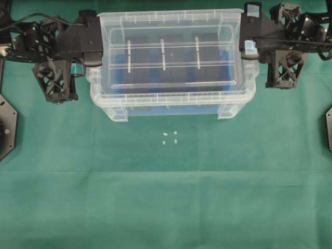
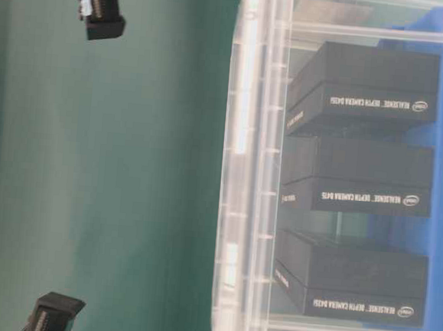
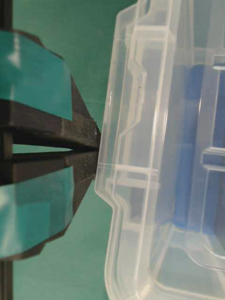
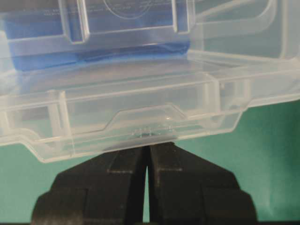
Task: Clamp the lid of the box with both arms, then lift and open it.
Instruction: 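Close both grippers on the lid edges, clamping the lid, then lift the clamped lid with both grippers and pull it toward the front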
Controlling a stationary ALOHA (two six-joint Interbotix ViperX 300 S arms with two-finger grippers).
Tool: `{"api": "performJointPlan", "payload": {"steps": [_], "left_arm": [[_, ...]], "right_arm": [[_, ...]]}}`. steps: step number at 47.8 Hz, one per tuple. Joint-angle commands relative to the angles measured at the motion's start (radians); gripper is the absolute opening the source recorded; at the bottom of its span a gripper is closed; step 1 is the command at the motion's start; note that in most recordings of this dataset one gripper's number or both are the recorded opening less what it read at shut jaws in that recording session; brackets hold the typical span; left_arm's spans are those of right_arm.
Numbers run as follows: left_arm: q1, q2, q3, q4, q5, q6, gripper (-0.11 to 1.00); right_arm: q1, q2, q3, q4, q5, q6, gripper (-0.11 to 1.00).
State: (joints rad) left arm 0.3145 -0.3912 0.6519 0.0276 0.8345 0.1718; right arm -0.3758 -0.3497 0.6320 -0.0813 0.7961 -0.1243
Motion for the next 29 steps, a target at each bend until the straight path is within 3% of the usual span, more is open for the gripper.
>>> {"api": "performJointPlan", "payload": {"steps": [1, 29], "left_arm": [[-0.005, -0.028, -0.055, -0.005, -0.011, -0.002, 0.01], [-0.021, -0.054, -0.155, -0.002, 0.101, 0.002, 0.01]], "right_arm": [[0.044, -0.02, -0.08, 0.006, -0.014, 0.009, 0.0], [0.074, -0.075, -0.143, -0.009, 0.058, 0.011, 0.0]]}}
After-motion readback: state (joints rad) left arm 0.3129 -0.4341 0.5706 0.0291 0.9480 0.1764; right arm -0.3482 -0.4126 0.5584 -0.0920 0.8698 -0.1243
